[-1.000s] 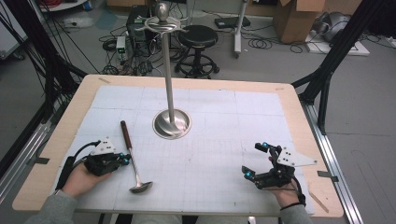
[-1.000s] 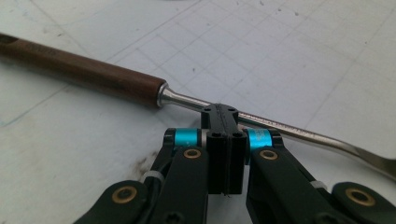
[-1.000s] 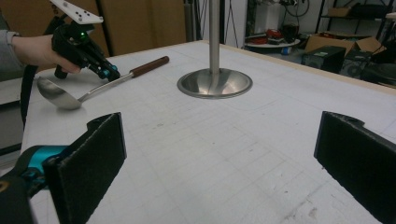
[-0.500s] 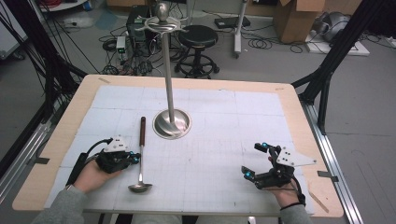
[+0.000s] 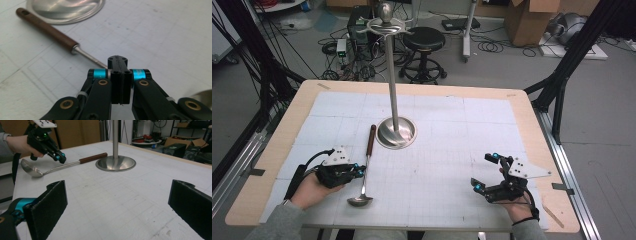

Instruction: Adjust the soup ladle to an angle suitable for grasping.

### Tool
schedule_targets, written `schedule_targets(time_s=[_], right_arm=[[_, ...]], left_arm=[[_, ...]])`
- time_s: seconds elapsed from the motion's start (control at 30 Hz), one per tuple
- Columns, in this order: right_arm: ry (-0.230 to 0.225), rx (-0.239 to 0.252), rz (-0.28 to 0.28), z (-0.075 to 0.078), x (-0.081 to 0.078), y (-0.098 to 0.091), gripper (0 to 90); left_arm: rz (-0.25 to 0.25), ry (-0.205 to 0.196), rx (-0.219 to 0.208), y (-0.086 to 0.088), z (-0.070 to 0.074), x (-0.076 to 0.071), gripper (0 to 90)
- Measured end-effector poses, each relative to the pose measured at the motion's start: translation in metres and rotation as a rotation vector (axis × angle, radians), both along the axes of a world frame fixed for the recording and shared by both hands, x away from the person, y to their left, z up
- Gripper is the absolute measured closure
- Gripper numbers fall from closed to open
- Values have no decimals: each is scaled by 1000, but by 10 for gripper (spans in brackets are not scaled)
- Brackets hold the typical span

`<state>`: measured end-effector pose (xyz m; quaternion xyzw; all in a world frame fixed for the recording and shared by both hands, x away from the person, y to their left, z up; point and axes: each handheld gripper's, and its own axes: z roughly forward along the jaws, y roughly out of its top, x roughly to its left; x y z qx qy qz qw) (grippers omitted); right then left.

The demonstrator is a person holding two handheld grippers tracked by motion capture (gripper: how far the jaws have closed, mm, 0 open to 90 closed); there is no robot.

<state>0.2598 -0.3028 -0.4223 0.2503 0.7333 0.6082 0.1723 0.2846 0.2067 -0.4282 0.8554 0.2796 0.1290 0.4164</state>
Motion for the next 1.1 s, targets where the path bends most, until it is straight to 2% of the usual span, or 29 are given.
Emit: schedule_targets(time_s=[0.07,0.1,0.13,0.17,0.2,0.33,0.47,0.57,0.73,0.9,0.93,1.1], right_arm=[[0,1,0,0,0,0,12],[2,-1,1,0,-1,0,12],[0,-2,4,0,-1,0,12],[3,-3,2,0,-1,1,12],[-6,-3,3,0,-1,1,12],[7,-2,8,0,-1,1,12],[13,-13,14,-2,0,2,12],[13,-14,17,-1,0,3,12],[17,-11,15,-2,0,1,12],[18,-4,12,-1,0,0,12],[18,-3,11,-1,0,0,12],[20,-7,10,-1,1,0,12]], left_arm=[[-39,15,-22,-6,4,-7,899],[-39,15,-22,-6,4,-7,899],[-77,31,-29,-12,6,-11,899],[-77,31,-29,-12,6,-11,899],[-99,27,-12,-17,7,-13,899],[-130,15,1,-24,7,-15,899],[-140,32,20,-33,5,-13,899],[-135,33,57,-36,1,-10,899],[-140,32,58,-36,0,-9,899],[-160,53,99,-37,-3,-9,899],[-159,54,91,-38,-4,-9,899],[-171,49,106,-39,-5,-9,899]])
